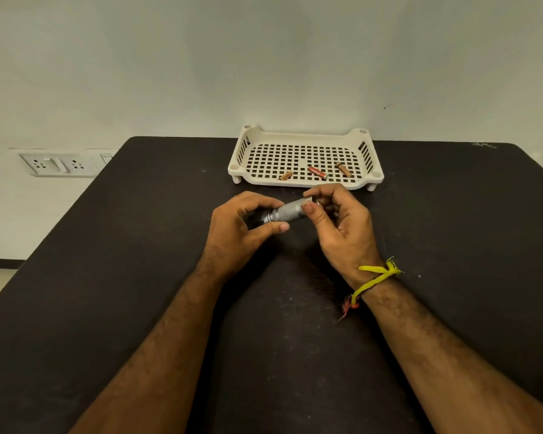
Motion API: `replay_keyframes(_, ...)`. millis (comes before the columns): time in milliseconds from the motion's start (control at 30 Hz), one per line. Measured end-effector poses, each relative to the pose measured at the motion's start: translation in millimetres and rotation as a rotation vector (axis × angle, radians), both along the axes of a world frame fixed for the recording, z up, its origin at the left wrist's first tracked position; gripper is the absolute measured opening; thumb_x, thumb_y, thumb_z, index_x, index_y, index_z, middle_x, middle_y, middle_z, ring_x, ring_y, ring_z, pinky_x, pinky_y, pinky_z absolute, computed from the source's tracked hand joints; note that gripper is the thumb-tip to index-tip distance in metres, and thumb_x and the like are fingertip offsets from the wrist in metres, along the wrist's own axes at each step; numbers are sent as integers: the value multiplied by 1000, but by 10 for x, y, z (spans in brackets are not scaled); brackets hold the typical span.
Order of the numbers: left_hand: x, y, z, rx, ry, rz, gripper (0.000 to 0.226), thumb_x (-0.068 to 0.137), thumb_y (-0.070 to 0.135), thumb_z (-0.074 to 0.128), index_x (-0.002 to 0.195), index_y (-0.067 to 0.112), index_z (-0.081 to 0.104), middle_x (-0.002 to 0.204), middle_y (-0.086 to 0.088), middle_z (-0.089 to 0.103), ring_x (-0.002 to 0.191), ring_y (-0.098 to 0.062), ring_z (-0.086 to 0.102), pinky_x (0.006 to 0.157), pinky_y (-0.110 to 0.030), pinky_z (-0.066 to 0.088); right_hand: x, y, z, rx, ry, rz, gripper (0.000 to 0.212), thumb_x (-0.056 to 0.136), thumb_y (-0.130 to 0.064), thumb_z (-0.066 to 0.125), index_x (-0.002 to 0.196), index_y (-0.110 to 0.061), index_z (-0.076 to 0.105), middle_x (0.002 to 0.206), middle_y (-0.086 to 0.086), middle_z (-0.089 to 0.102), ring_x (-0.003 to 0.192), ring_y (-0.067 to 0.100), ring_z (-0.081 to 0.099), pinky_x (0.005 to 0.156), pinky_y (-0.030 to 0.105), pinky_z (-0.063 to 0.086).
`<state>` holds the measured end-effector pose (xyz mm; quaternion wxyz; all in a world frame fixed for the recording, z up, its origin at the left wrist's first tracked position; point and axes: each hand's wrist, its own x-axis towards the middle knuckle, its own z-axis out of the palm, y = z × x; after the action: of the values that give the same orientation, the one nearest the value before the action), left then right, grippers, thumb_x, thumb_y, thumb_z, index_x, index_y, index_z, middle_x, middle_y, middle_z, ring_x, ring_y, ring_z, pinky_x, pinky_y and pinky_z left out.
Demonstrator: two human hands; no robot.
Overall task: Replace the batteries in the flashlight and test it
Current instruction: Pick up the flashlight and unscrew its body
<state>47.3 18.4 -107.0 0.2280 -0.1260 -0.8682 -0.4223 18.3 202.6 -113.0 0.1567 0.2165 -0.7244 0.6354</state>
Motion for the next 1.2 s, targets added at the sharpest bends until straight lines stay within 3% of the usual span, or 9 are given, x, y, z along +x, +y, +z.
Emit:
replay_keyframes(200,9,33,8,47,-12,-23,37,78,18,84,111,8,70,106,1,70,99,-9,67,88,-19,52,25,7,25,26,47,-2,16,92,-12,64,106,-5,65,101,8,70,96,23,68,87,36,58)
replay_keyframes(433,1,3,-20,554,-164,-182,27,78,19,82,103,14,75,102,-3,77,93,-15,73,79,-21,56,23,88,47,76,212,-33,18,92,-7,66,109,-3,67,106,5,70,102,20,68,90,41,57)
replay_keyframes(567,-2,-31,-15,728,-216,-195,31,68,14,88,96,15,75,94,-3,77,85,-13,72,73,-22,57,51,51,26,-20,-7,3,20,93,-20,68,112,-15,67,98,-1,71,90,14,68,79,31,58)
replay_keyframes(667,-13,-32,-22,775,-236,-204,35,64,9,89,96,13,74,91,-3,77,83,-13,73,71,-22,58,8,70,-3,-60,-96,57,17,94,-15,66,111,-10,67,97,12,72,82,15,66,70,31,58)
replay_keyframes(800,-23,-52,-9,849,-214,-190,35,63,5,87,94,12,74,89,-3,78,83,-13,74,72,-21,58,15,35,-10,-55,-61,113,25,92,-4,67,115,-14,66,109,5,70,100,20,67,91,29,56)
replay_keyframes(900,-19,-55,-3,854,-214,-180,36,63,3,87,96,9,72,89,-3,78,84,-13,74,72,-22,58,15,-3,-12,-104,-139,97,19,94,-13,66,112,-17,65,94,8,71,81,12,66,74,24,58)
replay_keyframes(967,-21,-60,-5,842,-219,-168,37,63,3,87,97,7,72,90,-4,77,85,-14,74,73,-22,58,-15,-4,-19,-121,-181,98,15,96,-8,64,110,-15,65,84,2,69,71,7,63,64,23,56)
replay_keyframes(1100,-40,-78,-7,844,-226,-148,38,63,4,87,97,8,72,92,-5,78,87,-17,74,74,-24,59,-60,19,-28,-82,-164,134,28,91,-3,68,111,-22,67,93,-7,66,85,9,60,81,33,58)
replay_keyframes(1200,-37,-79,-6,836,-235,-132,39,63,5,87,99,8,72,93,-5,78,88,-17,74,75,-25,59,-73,-4,-31,-138,-258,145,15,95,-16,65,109,-19,67,82,-4,68,70,9,61,64,25,57)
